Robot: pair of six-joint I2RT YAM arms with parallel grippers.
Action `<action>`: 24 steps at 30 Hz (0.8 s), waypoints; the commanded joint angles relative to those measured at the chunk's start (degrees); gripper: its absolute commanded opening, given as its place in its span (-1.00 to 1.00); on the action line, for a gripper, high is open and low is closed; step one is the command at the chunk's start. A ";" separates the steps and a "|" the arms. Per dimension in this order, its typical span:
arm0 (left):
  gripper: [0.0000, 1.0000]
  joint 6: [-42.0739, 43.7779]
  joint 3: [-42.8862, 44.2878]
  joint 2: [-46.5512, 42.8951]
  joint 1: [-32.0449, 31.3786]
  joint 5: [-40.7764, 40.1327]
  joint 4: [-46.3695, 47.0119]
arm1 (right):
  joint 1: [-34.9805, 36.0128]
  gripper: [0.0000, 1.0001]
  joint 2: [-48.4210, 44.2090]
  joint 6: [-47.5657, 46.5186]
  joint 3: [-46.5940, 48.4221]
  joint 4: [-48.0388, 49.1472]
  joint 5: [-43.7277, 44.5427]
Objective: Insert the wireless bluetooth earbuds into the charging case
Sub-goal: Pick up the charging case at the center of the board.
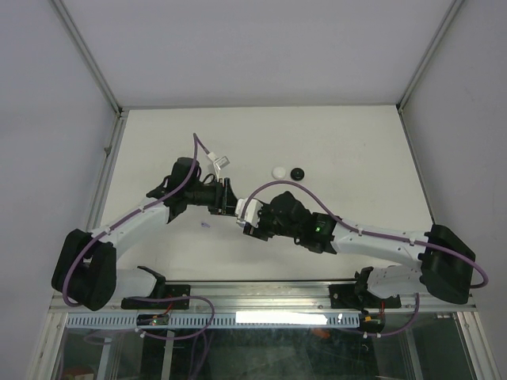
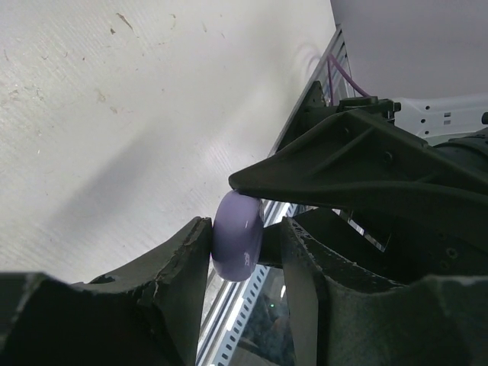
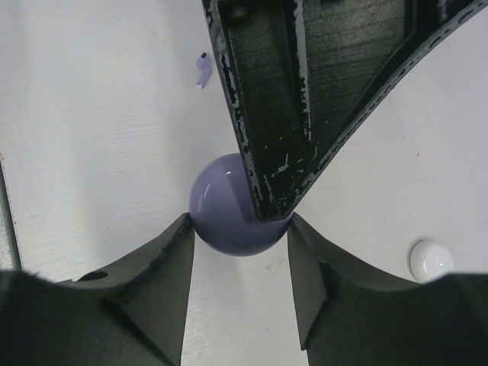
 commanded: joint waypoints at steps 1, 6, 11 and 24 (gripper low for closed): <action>-0.16 -1.37 0.76 0.50 -0.74 3.89 3.99 | 0.02 -0.26 -2.71 -1.19 0.09 5.75 -0.61; -0.16 -1.55 0.45 0.92 -0.85 4.20 3.98 | -0.01 -0.26 -2.87 -1.49 0.02 7.05 -0.48; -0.48 -1.28 1.14 0.73 -0.79 4.22 3.99 | -0.02 -0.25 -2.53 -1.85 0.08 7.43 -0.21; -0.92 7.70 3.92 -9.08 -0.70 -7.38 5.65 | -6.94 0.42 -7.44 7.07 -1.48 7.91 -10.01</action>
